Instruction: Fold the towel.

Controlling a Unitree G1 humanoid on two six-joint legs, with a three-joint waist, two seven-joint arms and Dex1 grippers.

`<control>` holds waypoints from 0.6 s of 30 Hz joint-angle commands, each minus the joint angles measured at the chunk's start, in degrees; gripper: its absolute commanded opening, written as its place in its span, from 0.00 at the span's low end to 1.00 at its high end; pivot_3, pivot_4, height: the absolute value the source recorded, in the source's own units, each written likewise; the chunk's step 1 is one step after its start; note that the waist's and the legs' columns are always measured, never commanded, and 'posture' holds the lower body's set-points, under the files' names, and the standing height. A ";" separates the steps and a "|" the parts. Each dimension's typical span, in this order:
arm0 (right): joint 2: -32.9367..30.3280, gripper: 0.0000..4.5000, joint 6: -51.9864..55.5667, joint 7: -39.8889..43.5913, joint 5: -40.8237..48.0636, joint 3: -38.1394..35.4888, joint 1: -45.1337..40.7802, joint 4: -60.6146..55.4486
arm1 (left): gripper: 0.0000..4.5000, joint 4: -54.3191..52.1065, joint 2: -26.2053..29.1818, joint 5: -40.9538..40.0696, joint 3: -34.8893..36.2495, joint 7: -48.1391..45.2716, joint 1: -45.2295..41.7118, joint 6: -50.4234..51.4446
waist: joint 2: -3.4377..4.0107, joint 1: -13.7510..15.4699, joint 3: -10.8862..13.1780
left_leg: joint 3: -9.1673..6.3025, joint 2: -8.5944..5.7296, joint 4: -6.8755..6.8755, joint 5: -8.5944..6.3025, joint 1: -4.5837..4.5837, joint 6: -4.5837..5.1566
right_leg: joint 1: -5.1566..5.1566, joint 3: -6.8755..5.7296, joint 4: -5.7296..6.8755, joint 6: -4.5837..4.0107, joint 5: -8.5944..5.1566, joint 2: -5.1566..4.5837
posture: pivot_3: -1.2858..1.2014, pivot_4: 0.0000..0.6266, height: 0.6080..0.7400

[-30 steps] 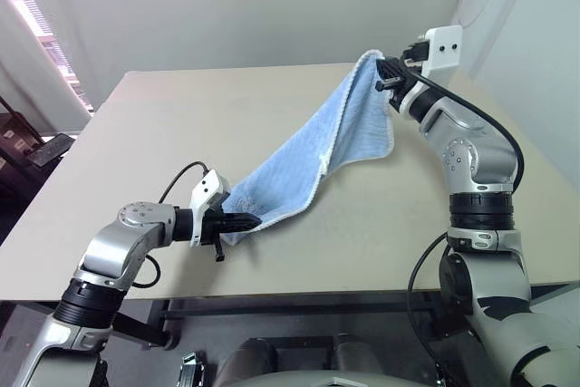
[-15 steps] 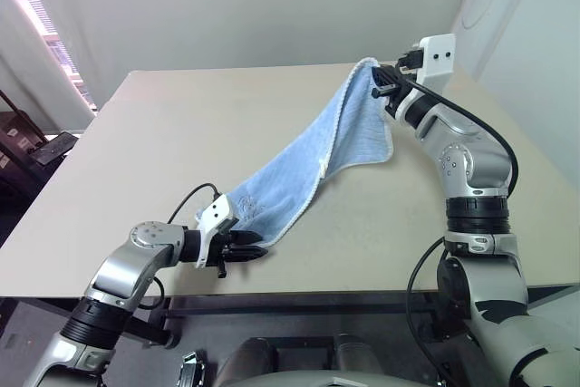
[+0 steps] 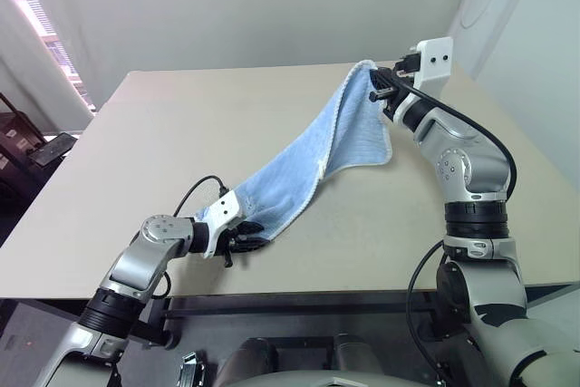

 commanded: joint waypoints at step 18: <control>-0.52 0.00 0.12 -1.13 -0.31 -0.98 -0.17 -3.24 | 0.17 3.24 2.26 6.60 -5.26 -3.39 -1.36 -0.23 | 0.26 -0.09 -0.17 | -0.01 0.01 0.03 0.00 0.25 0.01 | 0.27 0.00 0.03 0.00 0.00 0.03 | 0.52 0.00 1.00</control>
